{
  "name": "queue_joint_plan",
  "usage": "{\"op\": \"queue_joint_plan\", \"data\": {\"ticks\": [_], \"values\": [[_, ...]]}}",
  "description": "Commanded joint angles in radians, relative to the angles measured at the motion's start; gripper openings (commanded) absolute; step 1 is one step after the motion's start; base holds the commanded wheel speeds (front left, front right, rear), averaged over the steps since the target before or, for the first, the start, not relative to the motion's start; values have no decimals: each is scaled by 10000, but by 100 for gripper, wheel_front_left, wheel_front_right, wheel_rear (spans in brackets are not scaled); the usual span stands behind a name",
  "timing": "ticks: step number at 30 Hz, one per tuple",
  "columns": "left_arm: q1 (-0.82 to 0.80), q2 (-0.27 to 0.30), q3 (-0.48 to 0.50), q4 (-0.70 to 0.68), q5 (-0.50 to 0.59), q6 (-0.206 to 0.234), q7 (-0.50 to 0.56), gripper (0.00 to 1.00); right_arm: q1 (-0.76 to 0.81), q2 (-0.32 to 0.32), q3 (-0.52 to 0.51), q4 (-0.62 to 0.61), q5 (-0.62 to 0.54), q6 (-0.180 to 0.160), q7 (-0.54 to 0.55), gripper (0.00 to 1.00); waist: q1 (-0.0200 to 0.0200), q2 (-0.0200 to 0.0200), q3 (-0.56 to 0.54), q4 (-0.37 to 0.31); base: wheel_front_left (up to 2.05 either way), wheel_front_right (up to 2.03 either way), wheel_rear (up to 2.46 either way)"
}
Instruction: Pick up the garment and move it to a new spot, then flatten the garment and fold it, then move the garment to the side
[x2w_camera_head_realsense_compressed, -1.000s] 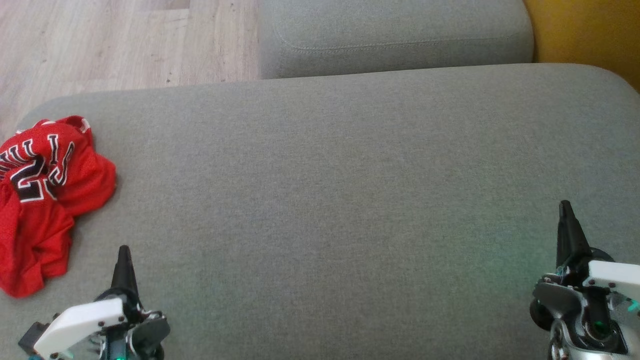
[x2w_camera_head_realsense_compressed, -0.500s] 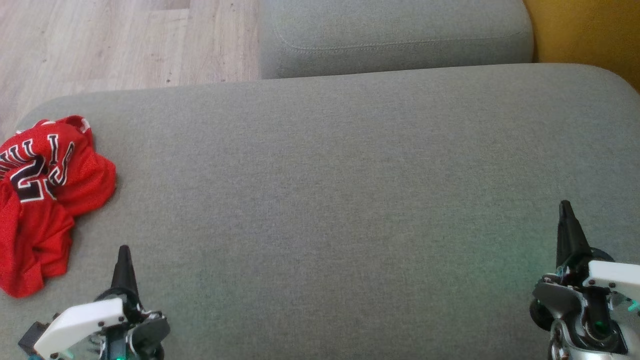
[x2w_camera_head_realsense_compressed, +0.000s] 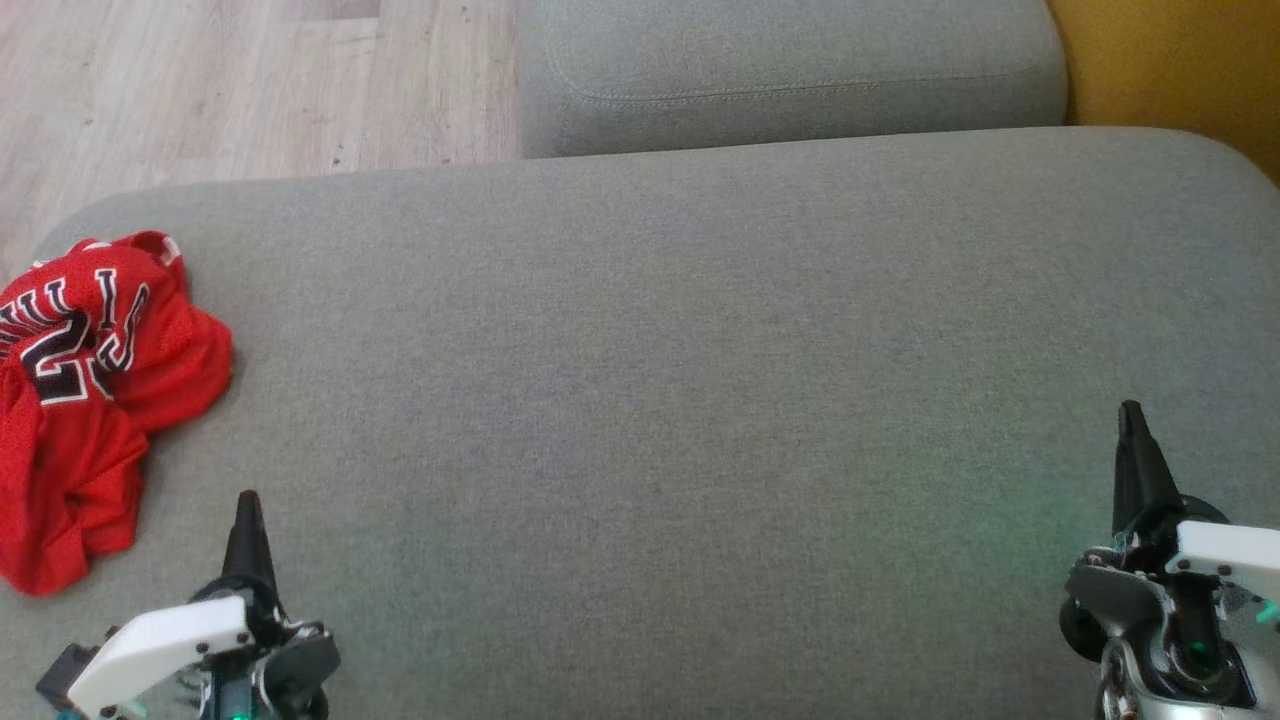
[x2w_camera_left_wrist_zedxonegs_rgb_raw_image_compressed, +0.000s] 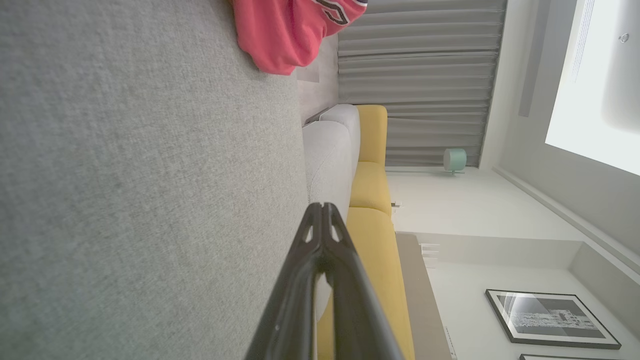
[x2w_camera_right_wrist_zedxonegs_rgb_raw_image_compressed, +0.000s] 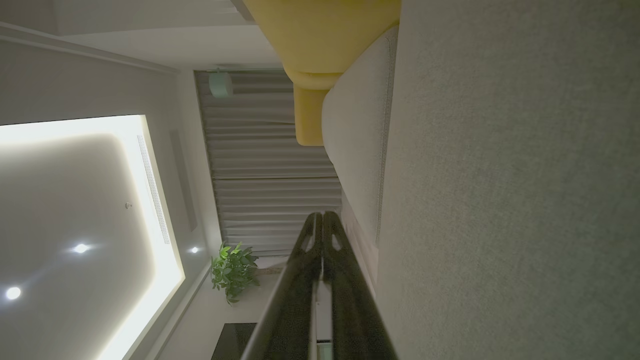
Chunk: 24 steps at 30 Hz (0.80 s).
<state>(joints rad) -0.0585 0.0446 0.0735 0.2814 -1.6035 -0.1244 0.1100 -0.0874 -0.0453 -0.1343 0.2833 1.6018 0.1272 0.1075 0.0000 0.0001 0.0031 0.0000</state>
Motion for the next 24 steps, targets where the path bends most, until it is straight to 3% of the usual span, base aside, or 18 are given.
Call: {"op": "queue_joint_plan", "data": {"ticks": [1, 24], "values": [[-494, 56, 398, -366, -55, -63, 29, 0, -205, -49, 210, -386, 72, 35, 54, 0, 0, -1, 0, 0, 0, 0, 0], [-494, 56, 398, -366, -55, -63, 29, 0, -205, -49, 210, -386, 72, 35, 54, 0, 0, -1, 0, 0, 0, 0, 0]]}}
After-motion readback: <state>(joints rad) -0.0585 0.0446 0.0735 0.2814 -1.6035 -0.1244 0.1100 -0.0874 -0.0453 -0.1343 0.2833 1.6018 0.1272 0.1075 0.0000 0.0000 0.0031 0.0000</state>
